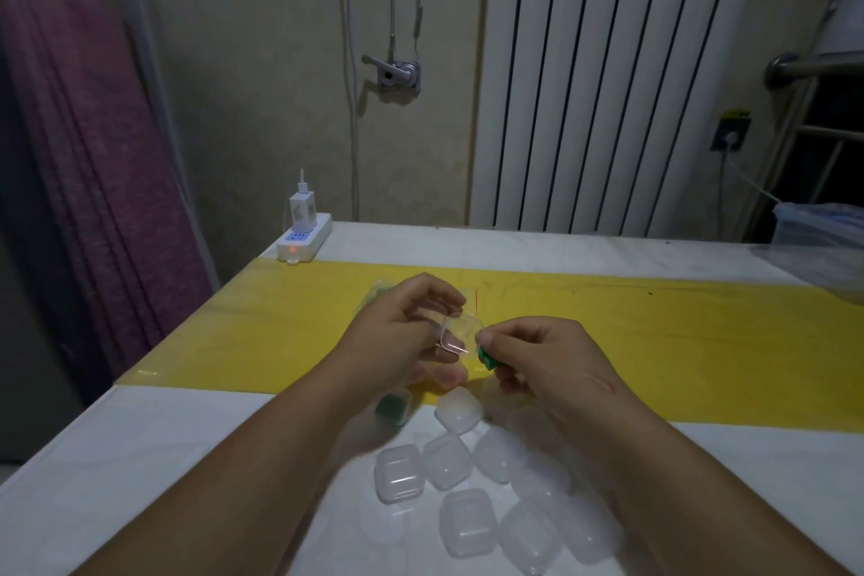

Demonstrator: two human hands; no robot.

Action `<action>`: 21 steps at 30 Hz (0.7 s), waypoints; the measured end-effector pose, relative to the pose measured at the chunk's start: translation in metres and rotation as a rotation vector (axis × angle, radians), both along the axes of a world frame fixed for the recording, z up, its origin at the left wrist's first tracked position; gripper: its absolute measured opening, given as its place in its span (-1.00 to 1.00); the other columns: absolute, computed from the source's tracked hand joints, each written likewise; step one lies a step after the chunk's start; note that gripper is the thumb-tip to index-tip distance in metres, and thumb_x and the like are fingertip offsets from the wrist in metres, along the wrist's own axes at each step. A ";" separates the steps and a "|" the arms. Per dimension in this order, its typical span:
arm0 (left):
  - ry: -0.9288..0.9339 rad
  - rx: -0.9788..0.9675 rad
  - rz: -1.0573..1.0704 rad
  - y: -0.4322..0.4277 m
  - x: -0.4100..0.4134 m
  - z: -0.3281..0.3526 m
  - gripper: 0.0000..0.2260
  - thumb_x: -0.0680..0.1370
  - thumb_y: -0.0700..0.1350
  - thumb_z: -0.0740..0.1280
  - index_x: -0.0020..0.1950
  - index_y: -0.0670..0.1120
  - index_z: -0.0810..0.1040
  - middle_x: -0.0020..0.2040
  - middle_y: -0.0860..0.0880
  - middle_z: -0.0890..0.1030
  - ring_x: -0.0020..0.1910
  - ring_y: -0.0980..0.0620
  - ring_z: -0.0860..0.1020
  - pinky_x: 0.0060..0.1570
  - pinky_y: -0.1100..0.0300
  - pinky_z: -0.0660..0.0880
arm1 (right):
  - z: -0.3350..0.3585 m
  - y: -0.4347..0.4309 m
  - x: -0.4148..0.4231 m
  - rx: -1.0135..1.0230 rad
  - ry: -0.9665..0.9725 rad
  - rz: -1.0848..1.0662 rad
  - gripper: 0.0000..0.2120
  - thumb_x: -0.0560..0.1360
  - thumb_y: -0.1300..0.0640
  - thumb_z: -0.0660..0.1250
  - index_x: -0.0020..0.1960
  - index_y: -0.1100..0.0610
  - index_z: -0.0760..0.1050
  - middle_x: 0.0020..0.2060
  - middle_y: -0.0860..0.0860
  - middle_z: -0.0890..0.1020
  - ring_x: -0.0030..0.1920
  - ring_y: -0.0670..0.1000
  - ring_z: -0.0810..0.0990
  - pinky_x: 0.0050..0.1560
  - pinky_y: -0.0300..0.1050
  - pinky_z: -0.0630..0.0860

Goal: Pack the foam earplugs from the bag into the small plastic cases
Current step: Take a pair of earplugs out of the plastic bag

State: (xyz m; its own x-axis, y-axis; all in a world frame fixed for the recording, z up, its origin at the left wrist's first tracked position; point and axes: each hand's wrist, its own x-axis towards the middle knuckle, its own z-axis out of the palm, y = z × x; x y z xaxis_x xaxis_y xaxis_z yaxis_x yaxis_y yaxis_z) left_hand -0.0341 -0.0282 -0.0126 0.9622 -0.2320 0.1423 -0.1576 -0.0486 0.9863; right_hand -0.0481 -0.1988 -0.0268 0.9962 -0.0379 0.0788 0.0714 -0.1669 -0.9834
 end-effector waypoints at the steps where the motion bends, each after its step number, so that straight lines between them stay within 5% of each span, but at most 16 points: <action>1: 0.007 0.031 -0.037 0.001 0.000 -0.002 -0.70 0.45 -0.50 0.31 0.03 -0.16 0.58 0.08 -0.18 0.56 -0.20 0.04 0.65 -0.29 0.19 0.60 | -0.001 -0.001 0.000 0.006 -0.001 0.006 -0.86 0.49 0.22 0.43 -0.24 0.15 0.68 -0.45 0.00 0.58 -0.45 -0.07 0.48 -0.39 -0.22 0.46; 4: -0.052 0.205 -0.029 0.001 0.002 -0.005 -0.58 0.34 -0.44 0.49 0.07 -0.05 0.59 0.06 -0.05 0.61 -0.11 0.12 0.67 -0.18 0.14 0.65 | -0.001 -0.001 -0.001 0.044 -0.022 0.010 -0.90 0.49 0.27 0.42 -0.19 0.15 0.66 -0.44 0.01 0.61 -0.43 -0.05 0.53 -0.36 -0.20 0.52; 12: -0.172 0.314 0.127 -0.004 0.002 -0.003 -0.66 0.36 -0.28 0.54 0.05 0.03 0.62 -0.04 0.09 0.63 -0.22 0.28 0.60 -0.21 0.36 0.58 | 0.005 0.003 -0.003 0.060 -0.233 -0.127 -0.77 0.52 0.32 0.35 -0.13 0.02 0.65 -0.27 -0.01 0.72 -0.27 0.02 0.71 -0.15 -0.13 0.66; 17: -0.120 0.258 0.109 -0.007 -0.001 -0.002 -0.66 0.35 -0.34 0.54 0.01 -0.02 0.63 -0.01 0.00 0.59 -0.18 0.20 0.60 -0.38 0.43 0.50 | 0.000 0.009 -0.004 -0.283 -0.381 -0.155 -0.73 0.47 0.20 0.44 -0.21 -0.18 0.57 -0.27 -0.26 0.66 -0.30 -0.19 0.58 -0.28 -0.38 0.47; 21: -0.080 0.216 0.101 -0.007 -0.004 0.001 -0.64 0.35 -0.35 0.54 0.07 -0.06 0.63 0.01 0.01 0.58 -0.17 0.15 0.59 -0.39 0.43 0.50 | 0.002 0.009 -0.006 -0.502 -0.401 -0.146 -0.81 0.48 0.14 0.44 -0.17 -0.16 0.59 -0.38 -0.29 0.55 -0.32 -0.33 0.48 -0.34 -0.44 0.32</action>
